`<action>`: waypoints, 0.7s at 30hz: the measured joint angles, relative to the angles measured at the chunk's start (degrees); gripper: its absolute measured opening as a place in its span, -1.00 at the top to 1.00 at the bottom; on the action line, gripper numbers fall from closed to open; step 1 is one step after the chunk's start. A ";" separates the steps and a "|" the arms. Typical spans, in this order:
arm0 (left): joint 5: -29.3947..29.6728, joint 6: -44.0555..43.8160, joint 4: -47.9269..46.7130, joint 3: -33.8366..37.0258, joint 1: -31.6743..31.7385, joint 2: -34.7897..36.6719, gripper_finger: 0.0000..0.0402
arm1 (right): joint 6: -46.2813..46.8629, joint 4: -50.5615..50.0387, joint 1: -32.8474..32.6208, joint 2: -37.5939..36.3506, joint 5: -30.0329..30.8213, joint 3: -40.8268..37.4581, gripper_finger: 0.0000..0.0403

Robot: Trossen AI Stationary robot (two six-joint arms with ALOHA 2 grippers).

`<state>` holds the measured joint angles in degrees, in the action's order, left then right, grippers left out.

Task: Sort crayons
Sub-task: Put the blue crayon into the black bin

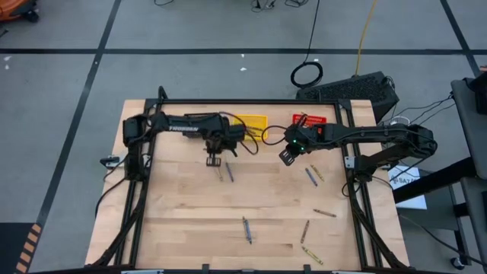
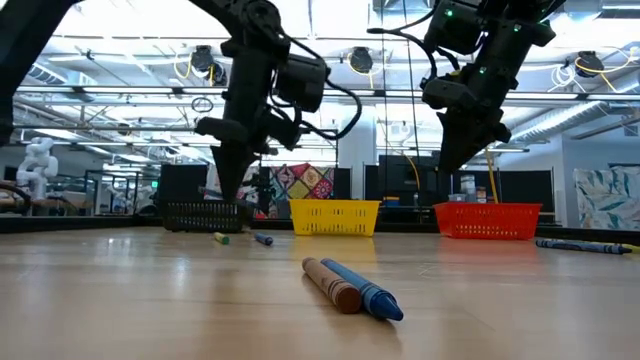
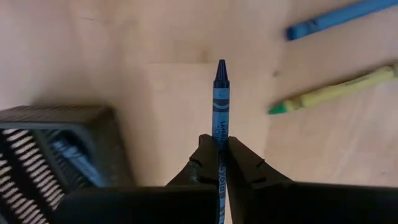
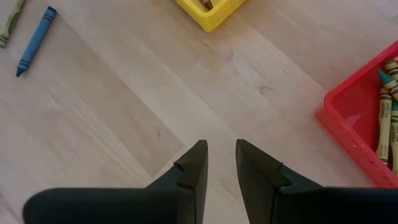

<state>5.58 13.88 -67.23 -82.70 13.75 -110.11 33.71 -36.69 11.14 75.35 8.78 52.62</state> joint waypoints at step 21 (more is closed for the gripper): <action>-5.55 10.72 -0.26 0.57 19.10 8.04 0.99 | -0.29 -0.02 0.00 0.00 0.19 0.00 0.65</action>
<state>0.04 24.60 -67.49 -82.12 32.85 -102.06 33.43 -36.71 11.14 75.35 8.97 52.62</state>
